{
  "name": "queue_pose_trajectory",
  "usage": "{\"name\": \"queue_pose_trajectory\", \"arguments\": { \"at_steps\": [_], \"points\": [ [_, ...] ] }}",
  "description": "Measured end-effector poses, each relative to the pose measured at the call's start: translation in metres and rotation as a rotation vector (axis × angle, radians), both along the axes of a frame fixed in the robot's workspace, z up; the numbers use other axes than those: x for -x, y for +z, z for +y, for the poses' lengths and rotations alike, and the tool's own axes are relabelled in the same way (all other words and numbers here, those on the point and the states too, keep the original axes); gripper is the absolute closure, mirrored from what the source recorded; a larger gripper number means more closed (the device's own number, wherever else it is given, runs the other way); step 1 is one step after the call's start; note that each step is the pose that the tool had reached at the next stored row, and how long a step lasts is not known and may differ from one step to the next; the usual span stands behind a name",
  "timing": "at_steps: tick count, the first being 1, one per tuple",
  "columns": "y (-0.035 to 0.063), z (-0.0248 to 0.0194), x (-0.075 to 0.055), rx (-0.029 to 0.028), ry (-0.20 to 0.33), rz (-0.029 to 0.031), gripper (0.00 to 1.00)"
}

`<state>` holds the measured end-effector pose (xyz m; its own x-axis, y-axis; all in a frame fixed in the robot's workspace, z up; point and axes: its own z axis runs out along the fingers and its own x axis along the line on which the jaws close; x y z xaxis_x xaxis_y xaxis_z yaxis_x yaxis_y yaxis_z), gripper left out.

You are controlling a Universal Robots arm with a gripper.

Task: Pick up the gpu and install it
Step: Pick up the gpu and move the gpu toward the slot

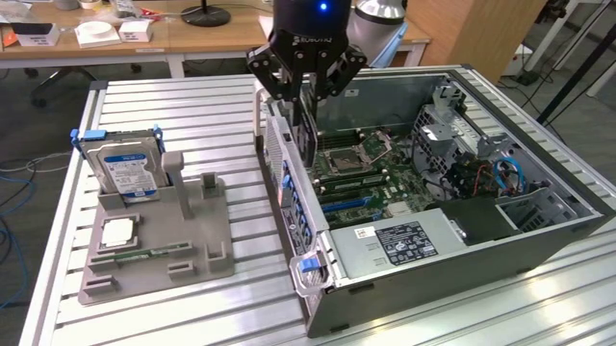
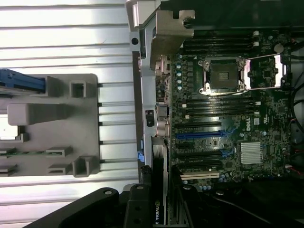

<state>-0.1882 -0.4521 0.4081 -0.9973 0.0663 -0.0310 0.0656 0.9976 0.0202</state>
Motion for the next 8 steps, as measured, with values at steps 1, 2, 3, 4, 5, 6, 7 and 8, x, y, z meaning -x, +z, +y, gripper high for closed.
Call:
{"name": "queue_pose_trajectory", "arguments": {
  "at_steps": [1, 2, 3, 4, 5, 6, 7, 8],
  "points": [
    [0.0000, 0.0000, -0.0004, 0.0000, 0.000, 0.0000, 0.74],
    [0.0000, 0.0000, -0.0007, 0.0000, 0.000, 0.0000, 0.74],
    [0.0000, 0.0000, -0.0011, 0.0000, 0.000, 0.0000, 0.74],
    [0.0000, 0.0000, -0.0014, 0.0000, 0.000, 0.0000, 0.74],
    [0.0000, 0.0000, -0.0018, 0.0000, 0.000, 0.0000, 0.74],
    [0.0000, 0.0000, -0.0022, 0.0000, 0.000, 0.0000, 0.74],
    [0.0000, 0.0000, -0.0025, 0.0000, 0.000, 0.0000, 0.74],
    [0.0000, 0.0000, -0.0029, 0.0000, 0.000, 0.0000, 0.74]
  ]
}}
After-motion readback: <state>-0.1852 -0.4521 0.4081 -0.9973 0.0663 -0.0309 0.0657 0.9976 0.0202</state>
